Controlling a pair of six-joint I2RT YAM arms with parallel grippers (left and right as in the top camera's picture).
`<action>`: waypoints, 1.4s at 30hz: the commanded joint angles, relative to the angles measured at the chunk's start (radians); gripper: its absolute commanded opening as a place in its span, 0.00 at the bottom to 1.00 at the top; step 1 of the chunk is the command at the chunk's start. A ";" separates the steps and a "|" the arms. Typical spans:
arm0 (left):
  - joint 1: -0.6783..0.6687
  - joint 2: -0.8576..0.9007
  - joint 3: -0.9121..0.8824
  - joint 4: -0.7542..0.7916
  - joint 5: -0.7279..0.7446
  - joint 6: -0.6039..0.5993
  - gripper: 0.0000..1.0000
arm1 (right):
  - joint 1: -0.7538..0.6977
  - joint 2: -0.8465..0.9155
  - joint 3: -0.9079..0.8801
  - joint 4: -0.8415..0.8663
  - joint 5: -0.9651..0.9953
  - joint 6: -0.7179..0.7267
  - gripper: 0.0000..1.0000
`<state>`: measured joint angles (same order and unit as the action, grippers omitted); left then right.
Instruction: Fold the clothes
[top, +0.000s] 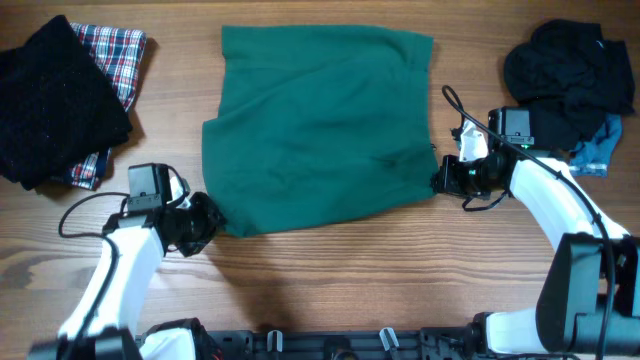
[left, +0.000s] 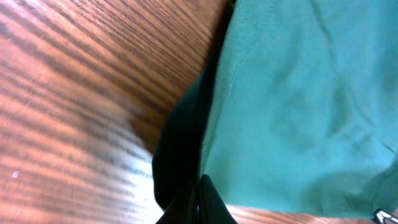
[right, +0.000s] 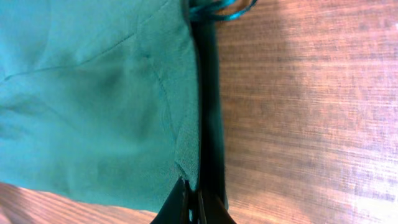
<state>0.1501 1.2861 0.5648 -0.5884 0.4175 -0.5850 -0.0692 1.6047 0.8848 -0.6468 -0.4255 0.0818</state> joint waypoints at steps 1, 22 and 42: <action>0.005 -0.142 0.023 -0.036 0.005 0.005 0.04 | -0.003 -0.090 -0.002 -0.041 0.011 0.093 0.04; 0.005 -0.387 0.116 -0.211 -0.087 0.031 0.04 | -0.003 -0.349 -0.002 -0.355 0.242 0.340 0.04; -0.134 -0.130 0.119 0.018 -0.073 0.032 0.04 | -0.002 -0.249 -0.002 0.033 0.182 0.208 0.04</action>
<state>0.0357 1.1839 0.6727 -0.4808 0.3149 -0.5747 -0.0689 1.3449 0.8837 -0.6197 -0.2276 0.3088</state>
